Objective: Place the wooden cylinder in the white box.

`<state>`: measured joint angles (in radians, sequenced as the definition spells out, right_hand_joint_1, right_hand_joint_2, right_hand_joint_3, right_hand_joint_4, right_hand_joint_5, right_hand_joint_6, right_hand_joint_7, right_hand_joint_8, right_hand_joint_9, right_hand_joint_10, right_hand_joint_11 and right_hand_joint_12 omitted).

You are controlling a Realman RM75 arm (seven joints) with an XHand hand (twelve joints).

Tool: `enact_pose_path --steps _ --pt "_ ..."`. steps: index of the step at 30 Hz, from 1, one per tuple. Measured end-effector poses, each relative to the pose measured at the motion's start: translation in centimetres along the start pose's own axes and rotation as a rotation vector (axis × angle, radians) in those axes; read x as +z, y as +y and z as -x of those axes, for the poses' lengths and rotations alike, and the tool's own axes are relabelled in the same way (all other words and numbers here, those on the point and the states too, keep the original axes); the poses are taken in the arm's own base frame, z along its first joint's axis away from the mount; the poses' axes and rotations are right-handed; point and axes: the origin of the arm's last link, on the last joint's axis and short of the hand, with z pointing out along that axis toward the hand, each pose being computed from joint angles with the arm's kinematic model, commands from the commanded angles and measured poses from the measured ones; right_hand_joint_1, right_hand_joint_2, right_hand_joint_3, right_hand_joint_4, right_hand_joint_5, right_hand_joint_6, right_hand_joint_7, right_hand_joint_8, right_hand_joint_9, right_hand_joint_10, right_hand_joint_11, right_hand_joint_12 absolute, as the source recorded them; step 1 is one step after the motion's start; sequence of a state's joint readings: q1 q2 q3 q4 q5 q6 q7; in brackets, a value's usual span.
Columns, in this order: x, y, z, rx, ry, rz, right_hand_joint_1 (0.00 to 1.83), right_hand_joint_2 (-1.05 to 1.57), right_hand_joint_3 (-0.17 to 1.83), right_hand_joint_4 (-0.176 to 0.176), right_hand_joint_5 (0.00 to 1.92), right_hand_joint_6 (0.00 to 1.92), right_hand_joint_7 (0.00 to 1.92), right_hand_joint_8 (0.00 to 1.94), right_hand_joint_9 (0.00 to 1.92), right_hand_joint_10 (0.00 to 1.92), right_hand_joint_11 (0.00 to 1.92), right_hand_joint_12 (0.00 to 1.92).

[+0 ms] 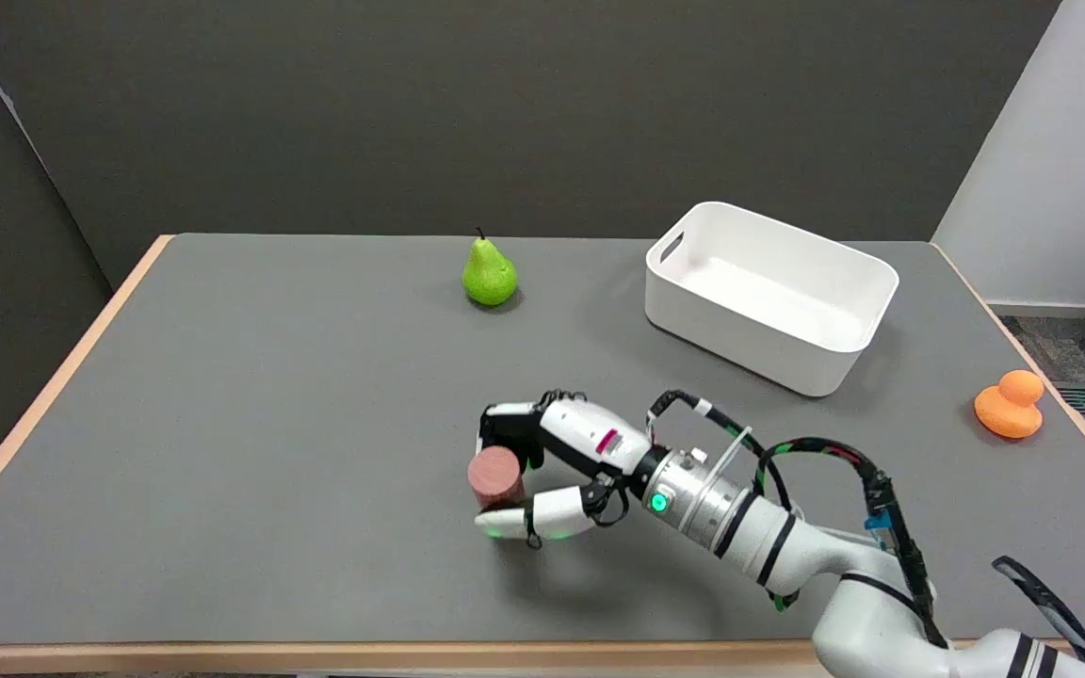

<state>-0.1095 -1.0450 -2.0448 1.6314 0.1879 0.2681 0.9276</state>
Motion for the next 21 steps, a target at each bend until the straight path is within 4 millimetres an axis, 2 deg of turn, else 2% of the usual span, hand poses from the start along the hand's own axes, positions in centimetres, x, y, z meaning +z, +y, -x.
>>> enact_pose_path --steps 13,21 --pt "0.4 -0.6 -5.5 -0.144 0.151 -0.018 1.18 1.11 0.28 -0.080 0.65 1.60 0.86 1.18 0.73 1.33 0.62 1.73" --pt "0.6 0.3 -10.8 -0.219 0.290 0.012 1.18 1.09 0.32 -0.082 0.66 1.60 0.87 1.18 0.72 1.35 0.63 1.75"
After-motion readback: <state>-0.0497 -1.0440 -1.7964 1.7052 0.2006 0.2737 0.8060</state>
